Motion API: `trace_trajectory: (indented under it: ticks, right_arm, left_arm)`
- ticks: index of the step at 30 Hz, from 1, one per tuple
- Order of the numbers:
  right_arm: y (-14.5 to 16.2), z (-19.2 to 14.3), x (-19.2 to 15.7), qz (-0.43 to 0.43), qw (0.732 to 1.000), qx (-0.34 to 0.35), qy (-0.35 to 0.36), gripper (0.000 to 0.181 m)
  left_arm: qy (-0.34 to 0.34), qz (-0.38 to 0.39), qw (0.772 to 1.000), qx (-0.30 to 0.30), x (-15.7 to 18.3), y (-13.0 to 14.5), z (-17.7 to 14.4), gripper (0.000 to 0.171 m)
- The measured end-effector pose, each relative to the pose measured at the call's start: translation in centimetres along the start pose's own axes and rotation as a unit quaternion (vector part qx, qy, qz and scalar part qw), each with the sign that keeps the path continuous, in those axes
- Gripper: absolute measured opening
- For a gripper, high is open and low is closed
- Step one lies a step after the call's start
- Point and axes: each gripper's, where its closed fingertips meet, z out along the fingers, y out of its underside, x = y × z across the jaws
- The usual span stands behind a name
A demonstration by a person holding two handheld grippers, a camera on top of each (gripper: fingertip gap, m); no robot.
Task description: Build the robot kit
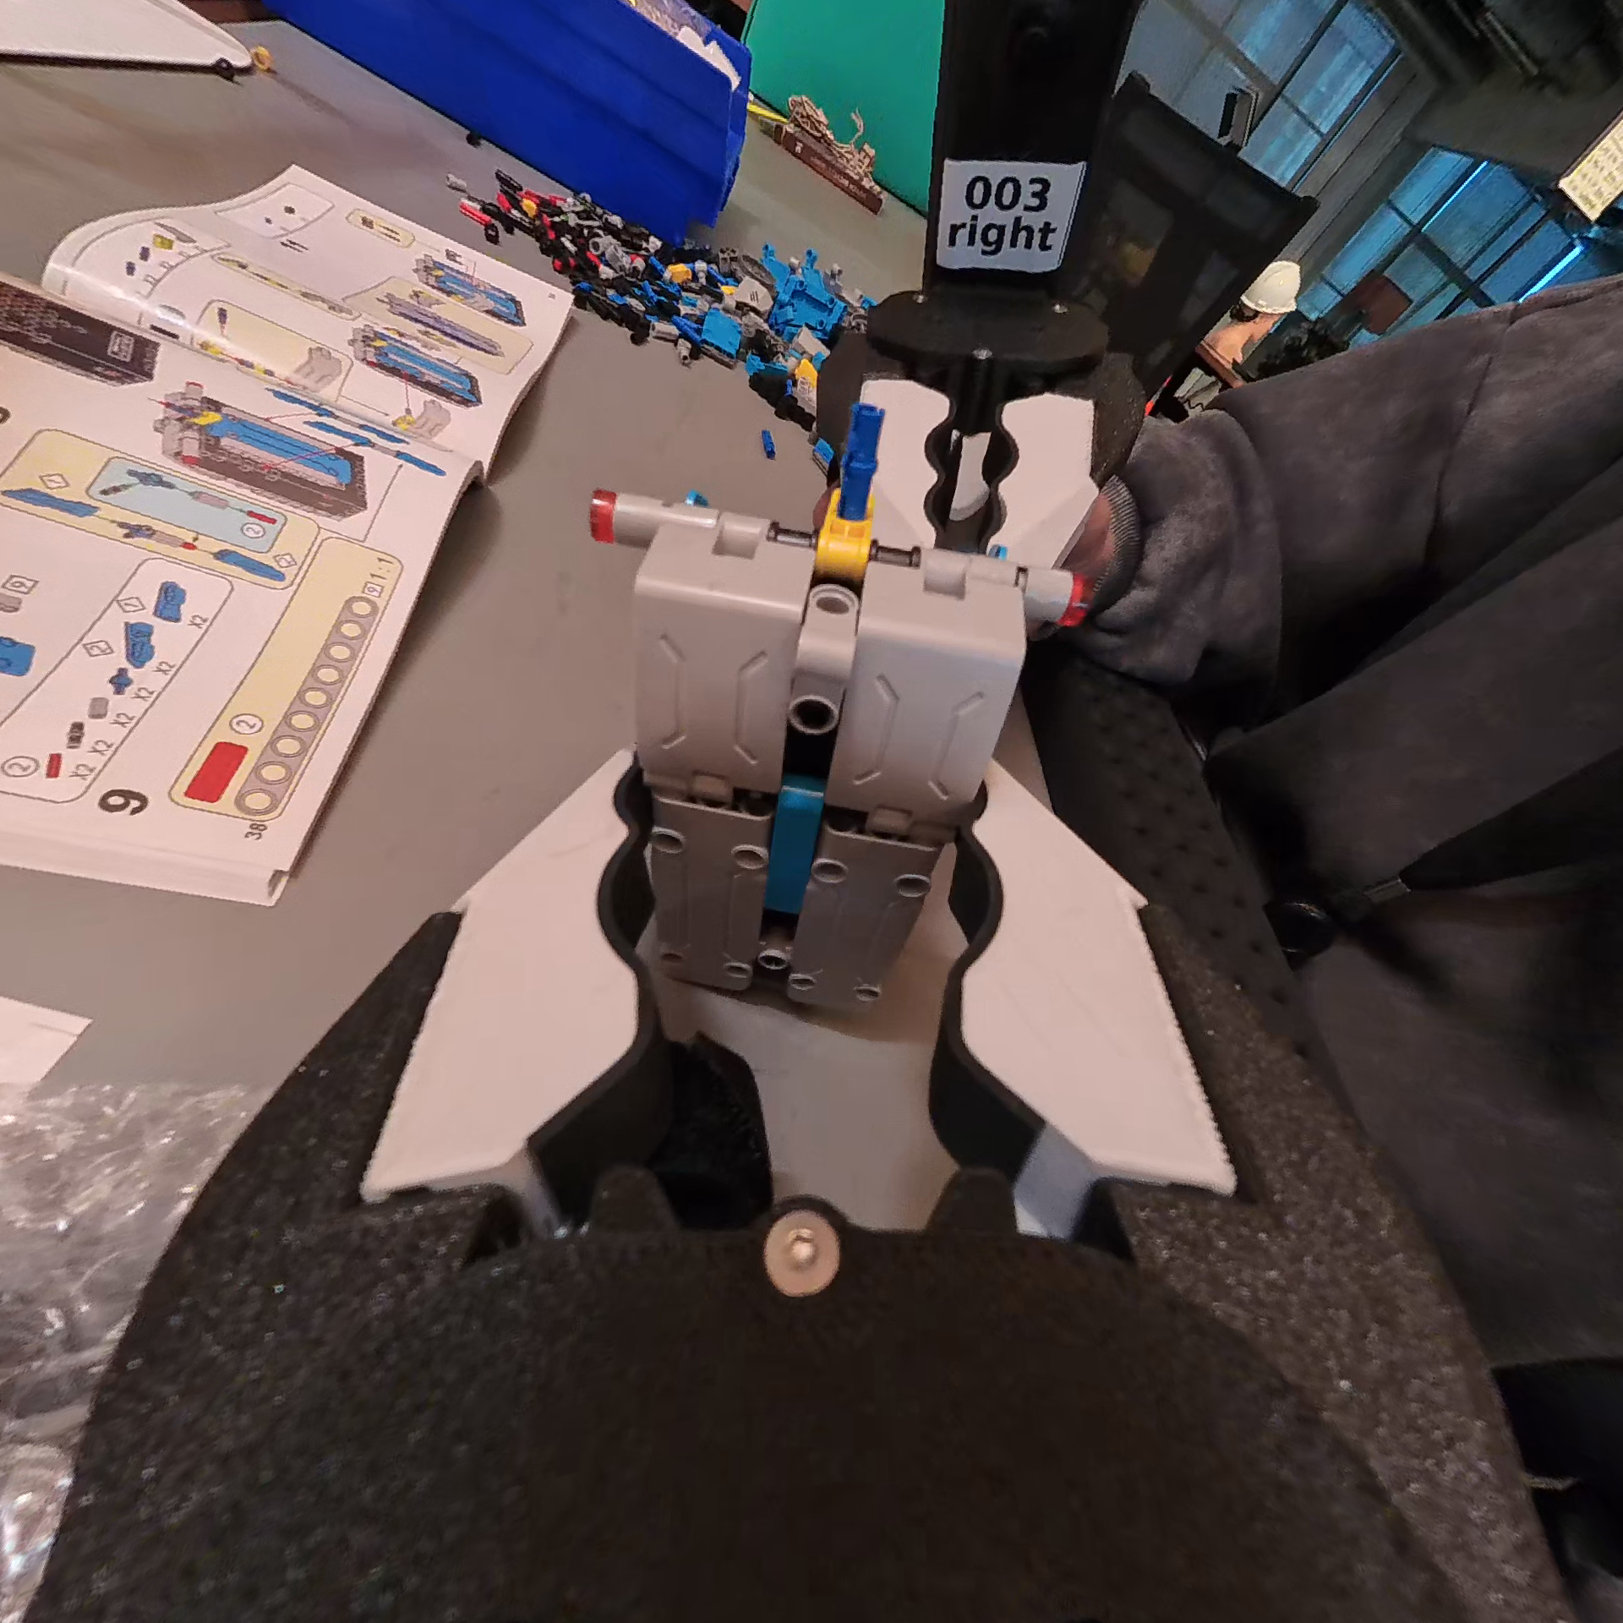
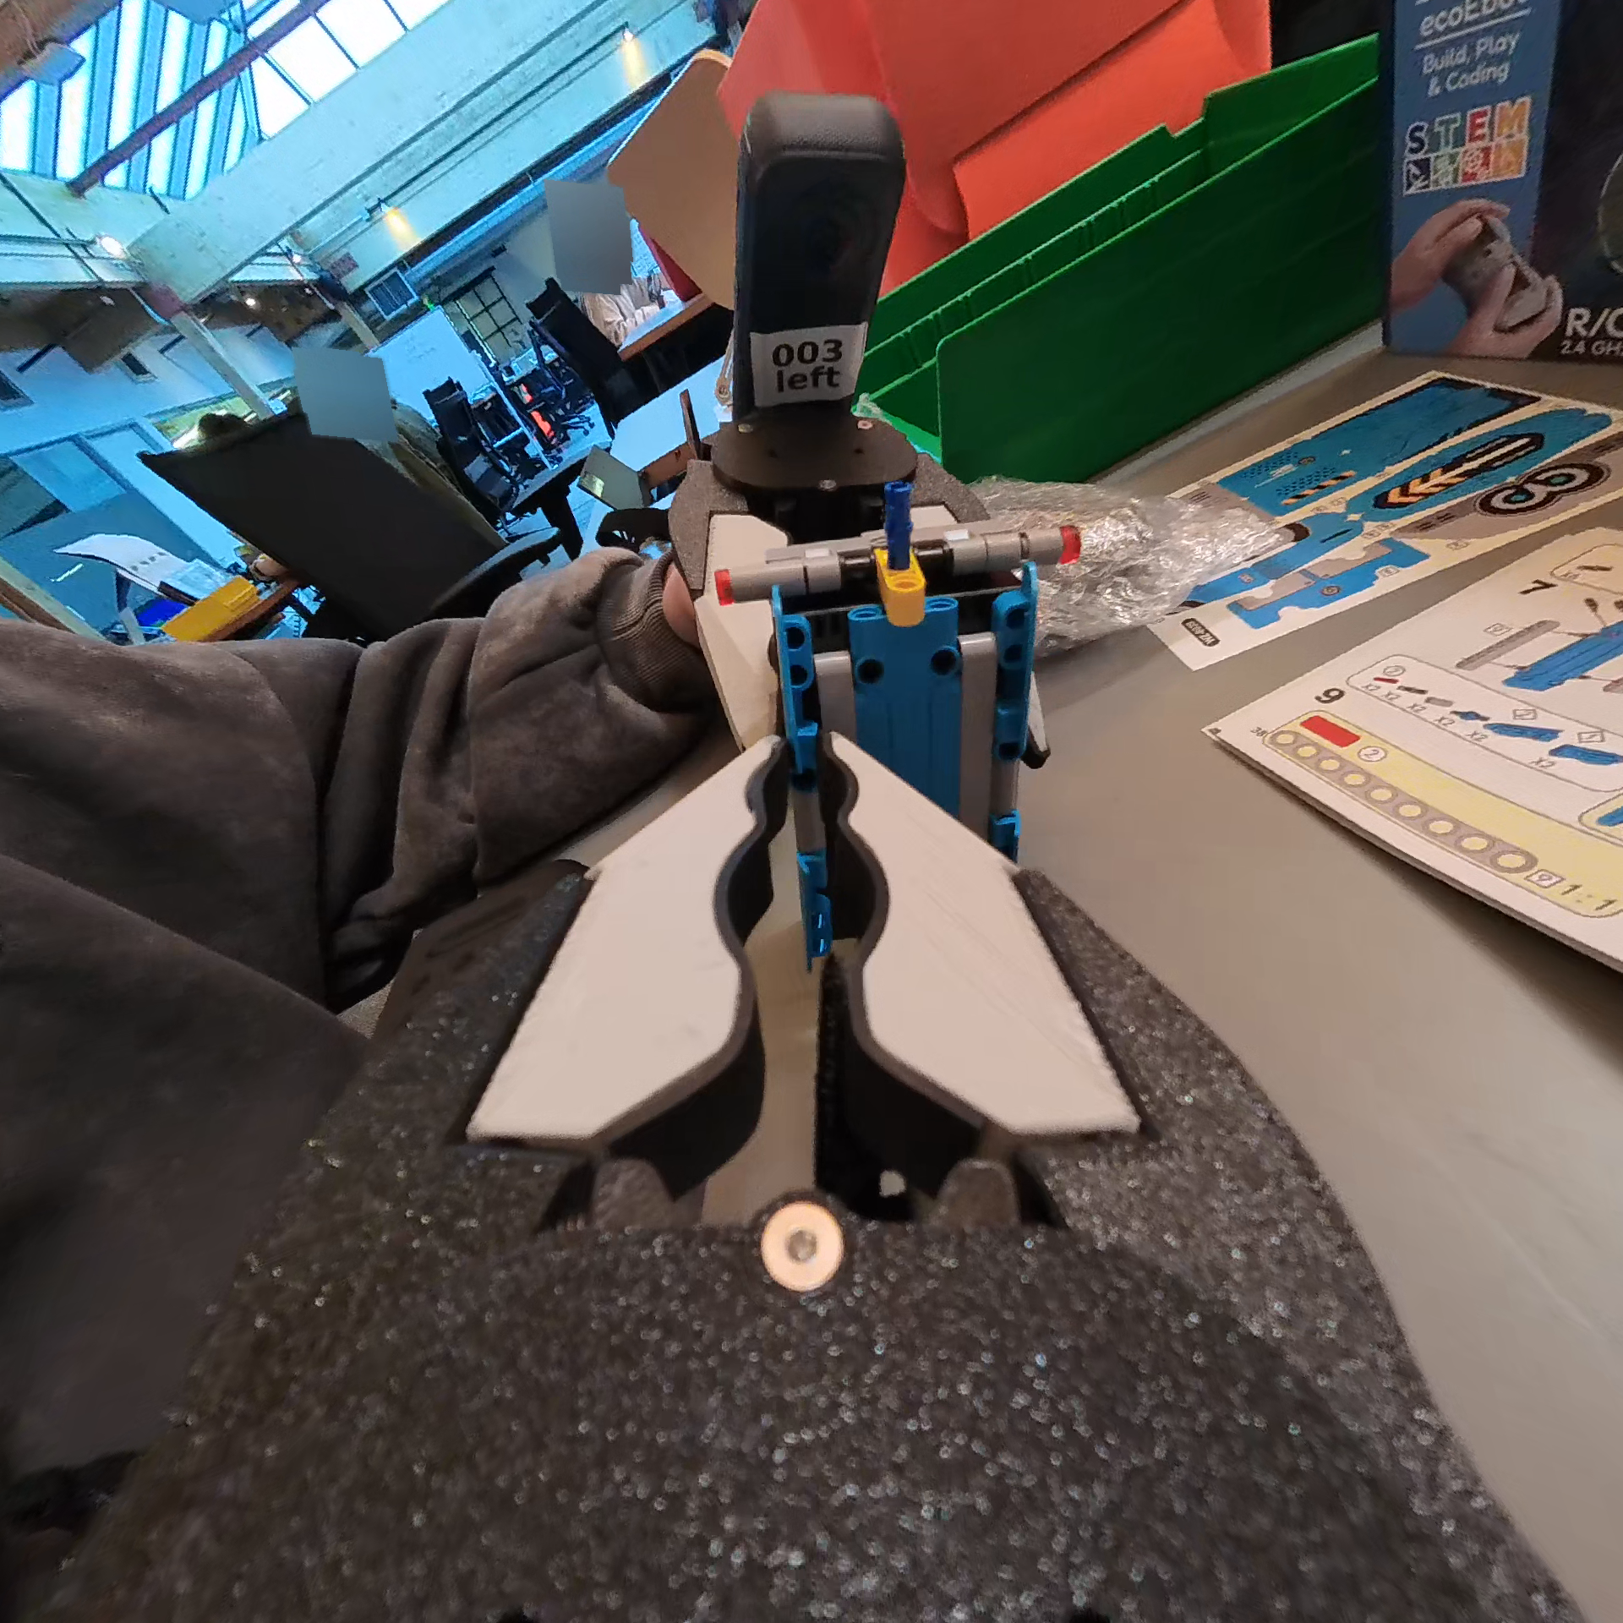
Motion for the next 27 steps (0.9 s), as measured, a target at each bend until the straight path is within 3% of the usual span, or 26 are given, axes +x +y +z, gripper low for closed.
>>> trace_trajectory:
  ticks: [14, 27]
  right_arm:
    - [0.4, 0.1, -0.1, 0.002, 1.000, -0.003, -0.013, 0.006]
    - [1.0, 0.2, -0.4, -0.046, 0.999, -0.014, 0.009, 0.006]
  left_arm:
    - [-0.016, 0.016, 1.000, -0.001, 0.0, 0.1, -0.1, 0.067]
    - [-0.019, 0.032, 0.999, -0.008, 0.3, 0.4, -0.1, 0.068]
